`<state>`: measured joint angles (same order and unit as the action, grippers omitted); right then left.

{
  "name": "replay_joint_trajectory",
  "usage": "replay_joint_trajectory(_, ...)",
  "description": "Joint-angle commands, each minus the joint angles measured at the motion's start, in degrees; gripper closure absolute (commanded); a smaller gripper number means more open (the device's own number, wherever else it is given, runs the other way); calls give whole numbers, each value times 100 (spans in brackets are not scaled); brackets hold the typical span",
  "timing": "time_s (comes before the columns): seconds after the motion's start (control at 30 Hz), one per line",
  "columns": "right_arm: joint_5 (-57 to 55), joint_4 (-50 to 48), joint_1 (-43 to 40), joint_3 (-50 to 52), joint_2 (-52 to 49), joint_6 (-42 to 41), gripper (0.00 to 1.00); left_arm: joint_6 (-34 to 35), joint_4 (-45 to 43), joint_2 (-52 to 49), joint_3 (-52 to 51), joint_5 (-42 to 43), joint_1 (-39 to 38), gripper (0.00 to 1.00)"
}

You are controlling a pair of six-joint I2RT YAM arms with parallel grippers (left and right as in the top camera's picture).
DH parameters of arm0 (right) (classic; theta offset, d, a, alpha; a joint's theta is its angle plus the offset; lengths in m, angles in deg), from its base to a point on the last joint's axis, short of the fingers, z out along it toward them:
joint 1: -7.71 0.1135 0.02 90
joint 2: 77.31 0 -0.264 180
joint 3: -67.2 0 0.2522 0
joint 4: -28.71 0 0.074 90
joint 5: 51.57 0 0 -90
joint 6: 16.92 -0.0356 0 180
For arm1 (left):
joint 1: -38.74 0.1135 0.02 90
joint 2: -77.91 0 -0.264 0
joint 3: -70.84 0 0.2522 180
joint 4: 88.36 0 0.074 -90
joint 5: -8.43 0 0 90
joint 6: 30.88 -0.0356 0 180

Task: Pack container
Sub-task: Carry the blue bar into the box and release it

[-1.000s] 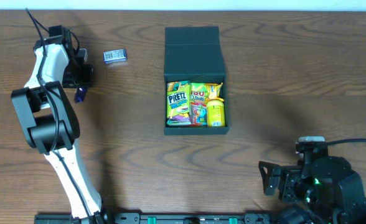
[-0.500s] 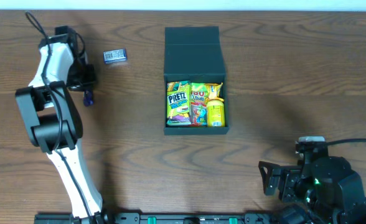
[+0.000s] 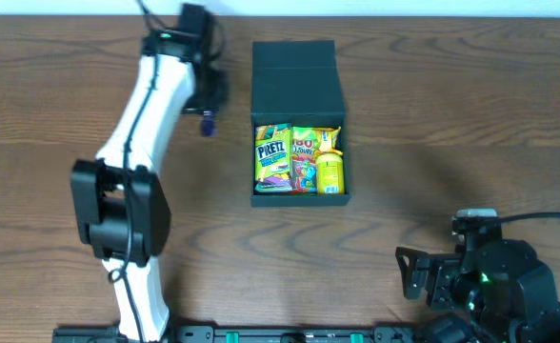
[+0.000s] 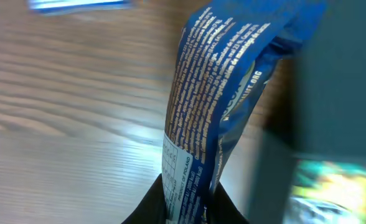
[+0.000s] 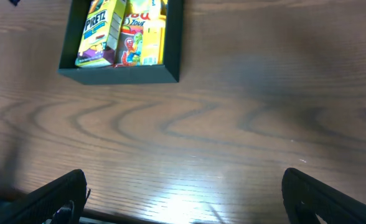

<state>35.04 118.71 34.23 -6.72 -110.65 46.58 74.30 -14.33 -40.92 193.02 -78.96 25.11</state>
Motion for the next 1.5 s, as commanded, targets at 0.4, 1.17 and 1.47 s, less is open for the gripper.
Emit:
replay_joint_trajectory(0.4, -20, 7, -26, -55, 7, 63, 1, 2210, -249, 28, 31, -90, -2118, 92)
replay_joint_trajectory(1.17, -20, 7, -26, -55, 7, 63, 1, 2728, -157, -732, -39, 450, -2306, 86)
replay_joint_trajectory(1.47, -20, 7, -26, -55, 7, 63, 1, 2721, -83, -728, -35, 446, -2149, 70)
